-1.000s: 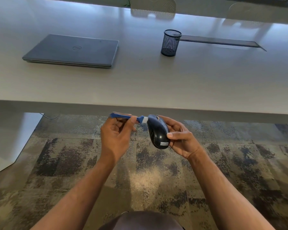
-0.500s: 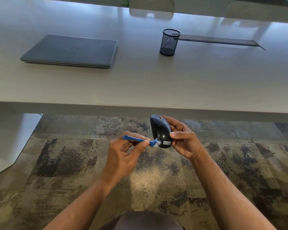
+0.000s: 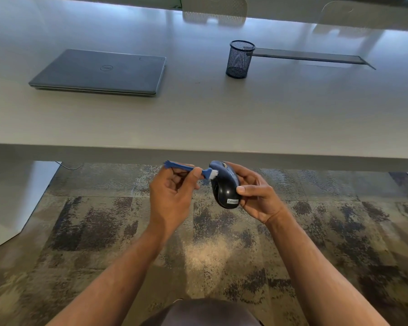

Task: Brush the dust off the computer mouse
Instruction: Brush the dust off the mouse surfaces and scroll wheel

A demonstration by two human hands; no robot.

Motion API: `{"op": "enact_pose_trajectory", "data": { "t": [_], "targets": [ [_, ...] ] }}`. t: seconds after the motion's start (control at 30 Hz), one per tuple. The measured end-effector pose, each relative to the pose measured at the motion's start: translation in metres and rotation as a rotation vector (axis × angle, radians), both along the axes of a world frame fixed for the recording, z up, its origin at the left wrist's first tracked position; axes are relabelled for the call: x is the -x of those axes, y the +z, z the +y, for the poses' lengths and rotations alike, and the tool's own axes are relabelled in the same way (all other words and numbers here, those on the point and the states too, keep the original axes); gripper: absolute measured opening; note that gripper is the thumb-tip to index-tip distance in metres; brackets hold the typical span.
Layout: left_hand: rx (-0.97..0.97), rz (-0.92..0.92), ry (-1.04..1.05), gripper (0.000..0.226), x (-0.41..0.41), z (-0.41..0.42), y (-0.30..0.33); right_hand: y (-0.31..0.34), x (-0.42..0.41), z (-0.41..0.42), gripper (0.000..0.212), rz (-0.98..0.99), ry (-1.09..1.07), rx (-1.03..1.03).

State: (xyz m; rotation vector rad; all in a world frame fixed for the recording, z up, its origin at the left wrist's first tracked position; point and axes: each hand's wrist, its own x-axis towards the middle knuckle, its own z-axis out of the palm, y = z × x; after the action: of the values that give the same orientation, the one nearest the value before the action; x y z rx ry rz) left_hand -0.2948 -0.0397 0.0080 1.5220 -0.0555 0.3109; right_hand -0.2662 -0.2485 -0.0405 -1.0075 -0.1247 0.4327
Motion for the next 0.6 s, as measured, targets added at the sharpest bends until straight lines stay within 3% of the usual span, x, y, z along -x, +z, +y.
{"op": "enact_pose_trajectory", "data": {
  "t": [0.17, 0.27, 0.4, 0.47, 0.6],
  "targets": [
    [-0.052, -0.003, -0.071, 0.008, 0.015, -0.001, -0.012, -0.003, 0.001, -0.004, 0.085, 0.01, -0.028, 0.023],
    [-0.056, -0.021, -0.12, 0.009, 0.024, 0.005, -0.02, -0.002, 0.001, -0.005, 0.096, 0.01, -0.016, 0.018],
    [-0.093, 0.037, -0.164, 0.008, 0.036, 0.012, -0.03, -0.004, 0.001, -0.005, 0.093, 0.011, -0.036, 0.039],
    [-0.132, 0.067, -0.17, 0.009, 0.039, 0.014, -0.037, -0.003, 0.001, -0.005, 0.098, 0.008, -0.025, 0.027],
    [-0.105, 0.078, -0.108, 0.009, 0.037, 0.016, -0.038, -0.001, 0.001, -0.003, 0.087, 0.002, -0.025, 0.037]
  ]
}}
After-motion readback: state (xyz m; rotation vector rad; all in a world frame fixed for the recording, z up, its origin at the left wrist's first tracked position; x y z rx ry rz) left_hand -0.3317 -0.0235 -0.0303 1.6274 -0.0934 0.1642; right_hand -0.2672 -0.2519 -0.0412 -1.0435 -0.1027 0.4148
